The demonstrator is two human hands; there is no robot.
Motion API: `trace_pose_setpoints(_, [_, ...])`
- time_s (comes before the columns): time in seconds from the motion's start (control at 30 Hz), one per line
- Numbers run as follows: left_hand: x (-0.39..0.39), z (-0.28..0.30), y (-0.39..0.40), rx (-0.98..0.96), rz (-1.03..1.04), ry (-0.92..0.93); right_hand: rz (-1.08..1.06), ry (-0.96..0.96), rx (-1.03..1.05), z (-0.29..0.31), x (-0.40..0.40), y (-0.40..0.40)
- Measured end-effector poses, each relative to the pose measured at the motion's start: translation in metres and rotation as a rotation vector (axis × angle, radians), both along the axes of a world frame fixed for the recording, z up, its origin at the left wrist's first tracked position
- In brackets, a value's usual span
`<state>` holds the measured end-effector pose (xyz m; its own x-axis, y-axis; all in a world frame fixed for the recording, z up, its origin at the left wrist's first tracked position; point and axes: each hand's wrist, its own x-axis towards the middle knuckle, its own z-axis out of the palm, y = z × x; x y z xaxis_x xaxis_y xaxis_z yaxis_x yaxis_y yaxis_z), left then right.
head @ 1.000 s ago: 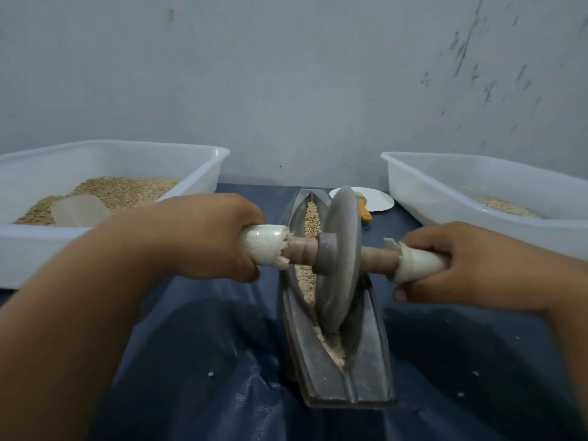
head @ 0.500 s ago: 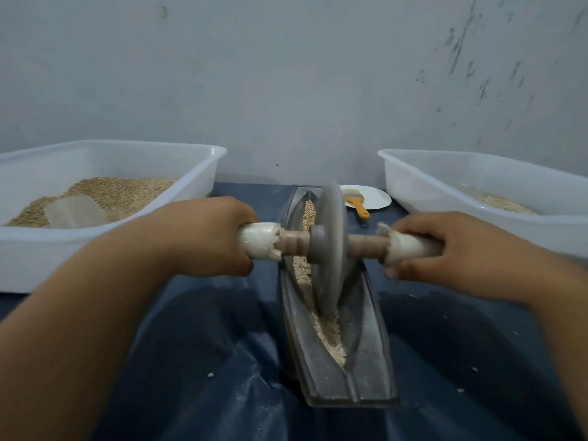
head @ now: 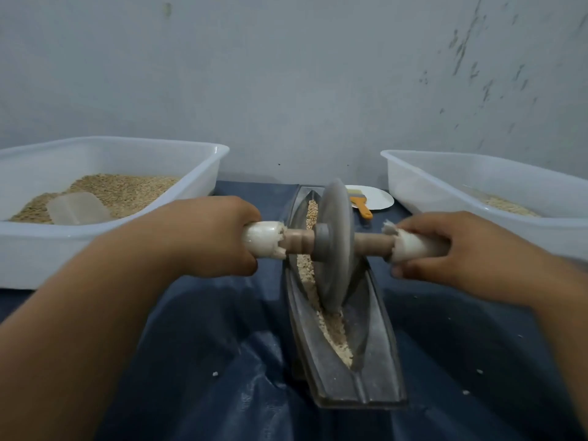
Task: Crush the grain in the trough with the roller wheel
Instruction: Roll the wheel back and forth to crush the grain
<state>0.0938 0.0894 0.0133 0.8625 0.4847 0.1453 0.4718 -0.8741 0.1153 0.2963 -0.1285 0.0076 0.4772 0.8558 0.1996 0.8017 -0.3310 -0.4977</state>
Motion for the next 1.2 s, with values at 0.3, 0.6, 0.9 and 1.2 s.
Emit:
trace_pose_setpoints(0.3, [-0.016,0.016,-0.008,-0.070,-0.090,0.088,0.112,0.123,-0.253,0.018,-0.006,-0.026])
trace_pose_setpoints(0.6, [0.005,-0.005,-0.001,0.106,0.011,-0.068,-0.061,-0.008,-0.045,0.002,-0.007,0.001])
trace_pose_setpoints(0.9, [-0.002,0.002,-0.005,-0.033,-0.007,0.014,-0.027,0.024,-0.019,0.004,-0.008,-0.003])
trace_pose_setpoints(1.2, [-0.014,0.014,-0.011,-0.084,-0.068,0.112,0.084,0.108,-0.200,0.018,-0.012,-0.022])
